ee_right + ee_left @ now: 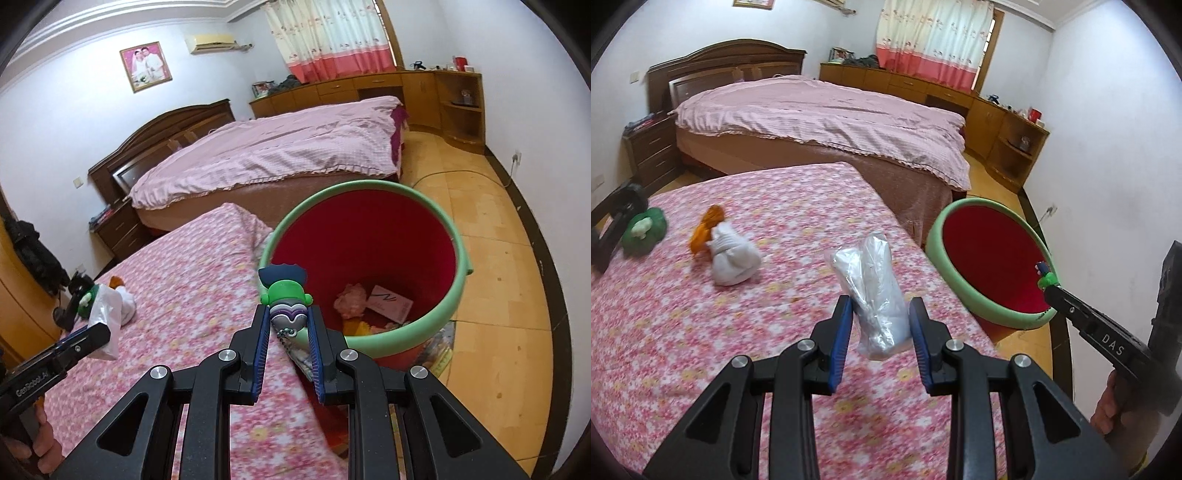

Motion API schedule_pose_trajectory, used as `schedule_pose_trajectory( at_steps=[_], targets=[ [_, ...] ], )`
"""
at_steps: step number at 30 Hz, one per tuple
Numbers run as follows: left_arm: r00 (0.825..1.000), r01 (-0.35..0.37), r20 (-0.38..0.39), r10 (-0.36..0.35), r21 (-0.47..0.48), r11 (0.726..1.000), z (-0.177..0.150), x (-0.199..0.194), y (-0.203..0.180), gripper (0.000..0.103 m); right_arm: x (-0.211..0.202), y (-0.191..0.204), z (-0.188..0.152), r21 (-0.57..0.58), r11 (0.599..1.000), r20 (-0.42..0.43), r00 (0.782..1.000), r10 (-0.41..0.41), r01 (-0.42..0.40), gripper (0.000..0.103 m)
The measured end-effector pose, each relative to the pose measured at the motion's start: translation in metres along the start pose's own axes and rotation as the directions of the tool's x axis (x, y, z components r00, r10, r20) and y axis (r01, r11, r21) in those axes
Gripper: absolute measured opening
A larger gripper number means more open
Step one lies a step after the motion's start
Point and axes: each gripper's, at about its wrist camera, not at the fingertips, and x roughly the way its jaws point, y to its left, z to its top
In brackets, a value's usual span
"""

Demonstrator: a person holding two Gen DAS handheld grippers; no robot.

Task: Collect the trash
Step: 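Carry both items over the red bucket and open both tools to drop them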

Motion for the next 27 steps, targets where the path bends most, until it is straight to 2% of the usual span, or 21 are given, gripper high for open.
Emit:
schedule_pose_trajectory(
  at_steps=[15, 27],
  targets=[
    [0.997, 0.075, -0.037, -0.071, 0.113, 0.991, 0.034, 0.053, -0.058, 0.032, 0.015, -0.032, 0.028, 0.017, 0.999, 0.026, 0.999, -0.041, 0.041, 0.021],
    [0.985, 0.144, -0.115, -0.126, 0.166, 0.976, 0.038, 0.107, -0.092, 0.032, 0.040, -0.061, 0.034, 0.060, 0.996, 0.000, 0.998, -0.066, 0.066, 0.021]
  ],
)
